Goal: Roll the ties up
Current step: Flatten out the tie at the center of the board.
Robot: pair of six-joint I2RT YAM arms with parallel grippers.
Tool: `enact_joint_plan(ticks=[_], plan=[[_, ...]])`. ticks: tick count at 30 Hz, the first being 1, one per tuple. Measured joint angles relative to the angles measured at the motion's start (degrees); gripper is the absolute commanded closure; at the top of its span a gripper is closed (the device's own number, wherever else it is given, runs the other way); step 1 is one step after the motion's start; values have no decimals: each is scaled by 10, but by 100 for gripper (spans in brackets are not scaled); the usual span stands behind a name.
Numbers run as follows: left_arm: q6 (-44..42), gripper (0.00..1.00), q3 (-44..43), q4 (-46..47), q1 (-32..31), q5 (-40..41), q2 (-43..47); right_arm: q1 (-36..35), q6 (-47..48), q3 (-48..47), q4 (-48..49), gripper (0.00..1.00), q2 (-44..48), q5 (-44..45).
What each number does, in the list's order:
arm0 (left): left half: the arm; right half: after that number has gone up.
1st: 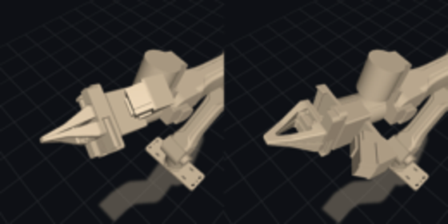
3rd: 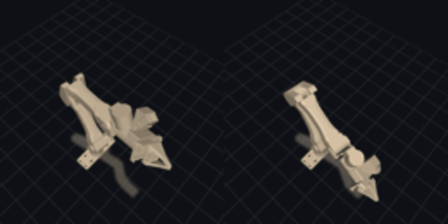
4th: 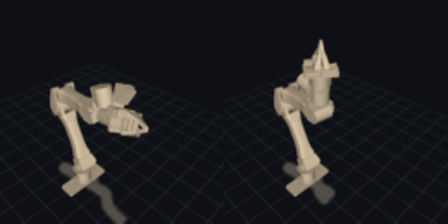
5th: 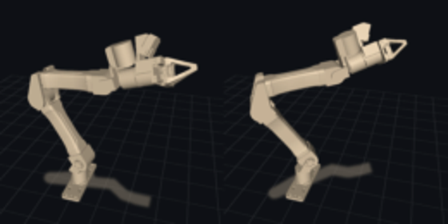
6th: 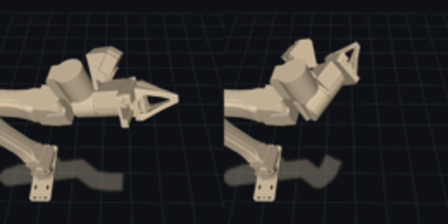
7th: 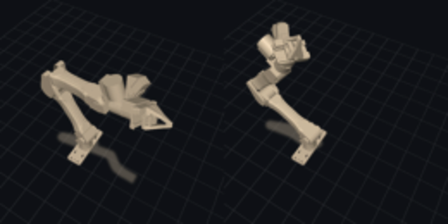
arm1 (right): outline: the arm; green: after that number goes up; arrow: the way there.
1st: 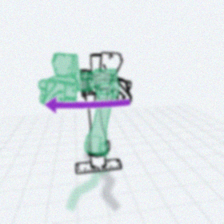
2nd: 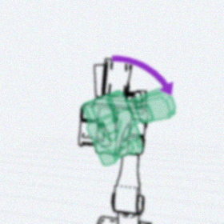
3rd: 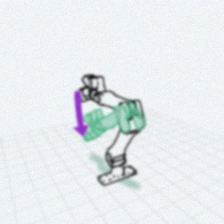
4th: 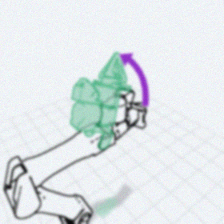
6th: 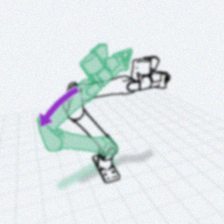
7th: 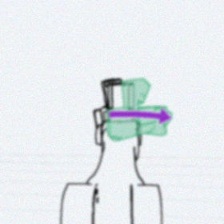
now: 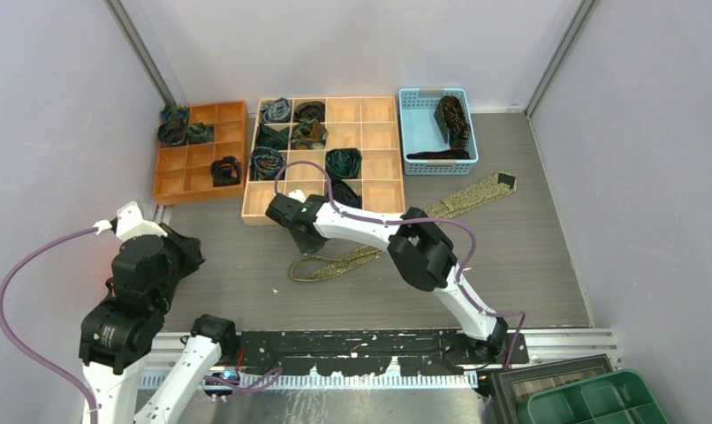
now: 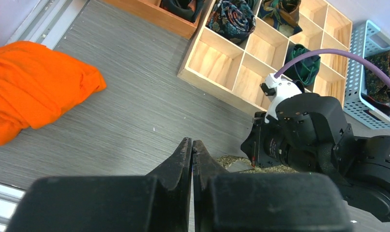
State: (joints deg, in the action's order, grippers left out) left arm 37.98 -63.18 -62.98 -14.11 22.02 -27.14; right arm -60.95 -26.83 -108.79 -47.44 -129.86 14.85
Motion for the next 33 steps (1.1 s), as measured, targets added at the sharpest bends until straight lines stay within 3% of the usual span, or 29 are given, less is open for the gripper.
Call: enact_joint_plan(ticks=[7,16,21,25,27,30,33], plan=[[-10,96,7,0,0,-7,-3,-26,-1,45,-11,99,14,22],[-9,96,25,2,0,-26,-5,-134,-37,145,-17,99,109,87],[-8,96,48,1,0,-35,-5,-140,-60,179,-5,99,112,91],[-7,95,49,1,0,-24,-5,-135,-70,181,-9,83,113,124],[-4,95,44,-2,0,-8,-6,-136,-72,180,-16,66,116,146],[14,96,29,-7,0,27,-8,-148,-74,170,-40,56,129,177],[54,96,7,-36,0,68,-13,-173,-69,132,-58,52,133,196]])
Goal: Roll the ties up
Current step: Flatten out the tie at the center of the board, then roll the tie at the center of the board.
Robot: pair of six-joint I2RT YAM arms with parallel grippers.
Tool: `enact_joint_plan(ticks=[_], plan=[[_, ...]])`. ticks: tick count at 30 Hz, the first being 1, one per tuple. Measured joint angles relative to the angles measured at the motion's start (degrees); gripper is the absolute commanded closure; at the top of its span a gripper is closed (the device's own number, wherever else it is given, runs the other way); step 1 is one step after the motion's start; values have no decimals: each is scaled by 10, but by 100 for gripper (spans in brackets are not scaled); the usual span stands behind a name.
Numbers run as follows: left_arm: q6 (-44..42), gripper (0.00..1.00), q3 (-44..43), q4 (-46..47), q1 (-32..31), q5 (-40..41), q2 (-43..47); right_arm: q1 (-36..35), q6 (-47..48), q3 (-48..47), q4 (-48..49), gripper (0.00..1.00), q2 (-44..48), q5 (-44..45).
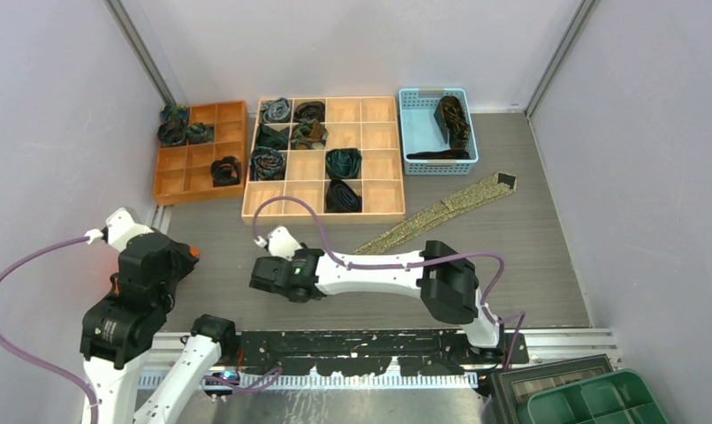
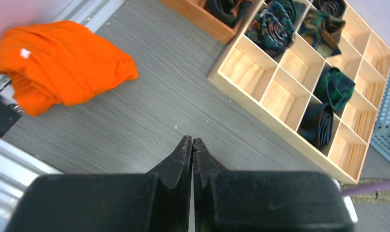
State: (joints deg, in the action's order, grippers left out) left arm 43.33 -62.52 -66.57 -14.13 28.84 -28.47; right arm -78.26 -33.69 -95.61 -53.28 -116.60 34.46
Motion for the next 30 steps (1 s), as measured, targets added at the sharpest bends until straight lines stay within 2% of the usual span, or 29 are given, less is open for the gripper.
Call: enact_joint_plan(ticks=[6,12,19,30], plan=[[30,97,-46,-56,0,70,9,-42,30,-93,-22,50,-19,11],[30,96,-70,-85,-1,89,10,-46,66,-168,-24,50,-93,6],[23,94,-76,-96,-1,91,23,-35,80,-183,-31,50,-154,-5],[9,91,-73,-92,-1,89,50,-12,81,-182,-27,52,-165,-50]])
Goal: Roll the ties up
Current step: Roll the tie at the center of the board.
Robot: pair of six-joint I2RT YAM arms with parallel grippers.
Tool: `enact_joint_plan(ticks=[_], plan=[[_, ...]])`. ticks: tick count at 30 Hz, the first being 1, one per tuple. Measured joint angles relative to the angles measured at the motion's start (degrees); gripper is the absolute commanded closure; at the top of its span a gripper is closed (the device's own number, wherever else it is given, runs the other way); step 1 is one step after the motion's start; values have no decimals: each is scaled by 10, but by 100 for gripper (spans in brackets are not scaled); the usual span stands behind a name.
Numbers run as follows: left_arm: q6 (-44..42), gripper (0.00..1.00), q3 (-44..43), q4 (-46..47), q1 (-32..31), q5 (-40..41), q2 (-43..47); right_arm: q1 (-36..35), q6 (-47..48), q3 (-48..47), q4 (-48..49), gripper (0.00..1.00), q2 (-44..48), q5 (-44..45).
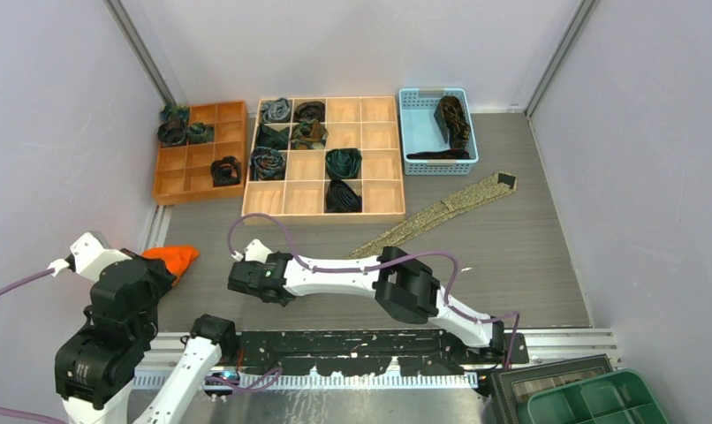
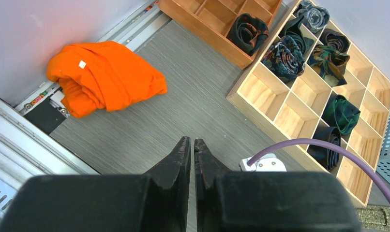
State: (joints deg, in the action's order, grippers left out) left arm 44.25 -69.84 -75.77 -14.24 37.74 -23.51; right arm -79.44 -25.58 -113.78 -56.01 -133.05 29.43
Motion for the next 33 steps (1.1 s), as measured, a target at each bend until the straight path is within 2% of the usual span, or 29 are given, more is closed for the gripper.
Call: enact_joint_plan(ticks=[5,11,20,25,33], plan=[[-2,90,9,3,0,-5,0,1,0,0,7,56,-17,-37],[-9,90,17,12,0,-13,4,2,-2,0,13,78,-18,-63],[-12,96,60,58,0,-61,4,21,-6,35,48,81,3,-85],[-12,100,96,111,0,-109,-28,70,-5,159,144,82,99,-162],[-25,100,141,226,0,-186,-108,162,-25,322,294,82,296,-327]])
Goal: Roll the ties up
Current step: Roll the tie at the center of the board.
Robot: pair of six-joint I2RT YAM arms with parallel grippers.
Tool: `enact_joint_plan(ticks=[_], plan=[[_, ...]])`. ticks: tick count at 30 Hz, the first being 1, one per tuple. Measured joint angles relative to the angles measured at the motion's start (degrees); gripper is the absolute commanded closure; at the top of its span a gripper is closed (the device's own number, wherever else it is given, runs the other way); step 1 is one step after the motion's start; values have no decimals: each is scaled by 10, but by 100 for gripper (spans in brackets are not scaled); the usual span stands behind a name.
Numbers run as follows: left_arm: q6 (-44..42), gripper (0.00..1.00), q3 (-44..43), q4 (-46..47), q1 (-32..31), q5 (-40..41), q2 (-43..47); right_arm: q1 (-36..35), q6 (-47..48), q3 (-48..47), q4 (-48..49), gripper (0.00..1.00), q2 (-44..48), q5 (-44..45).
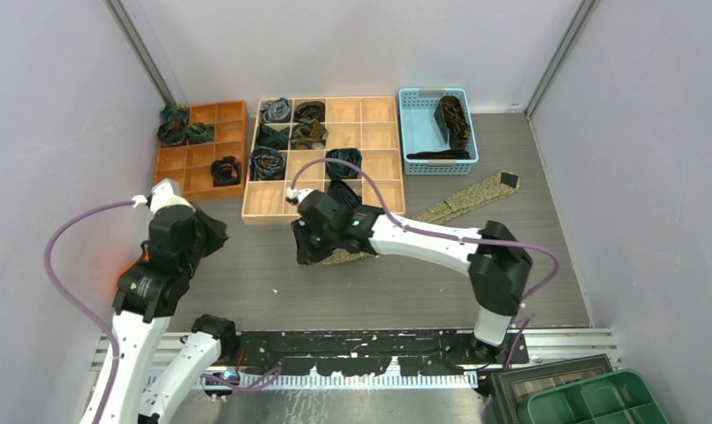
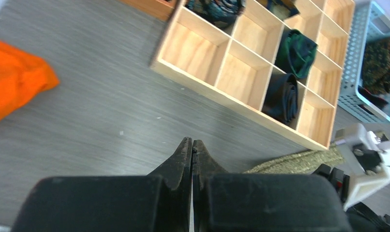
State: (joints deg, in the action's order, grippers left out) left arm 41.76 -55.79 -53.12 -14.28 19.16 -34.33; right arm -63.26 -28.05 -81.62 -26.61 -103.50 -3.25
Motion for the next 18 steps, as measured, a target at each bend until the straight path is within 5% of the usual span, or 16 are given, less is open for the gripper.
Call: enact_joint_plan(ticks=[10,18], plan=[[3,100,75,165,-15,-129,-137,118,-24,177,106,82,74,-115],[2,100,83,233,-153,-112,-207,172,-25,219,110,83,74,-128]])
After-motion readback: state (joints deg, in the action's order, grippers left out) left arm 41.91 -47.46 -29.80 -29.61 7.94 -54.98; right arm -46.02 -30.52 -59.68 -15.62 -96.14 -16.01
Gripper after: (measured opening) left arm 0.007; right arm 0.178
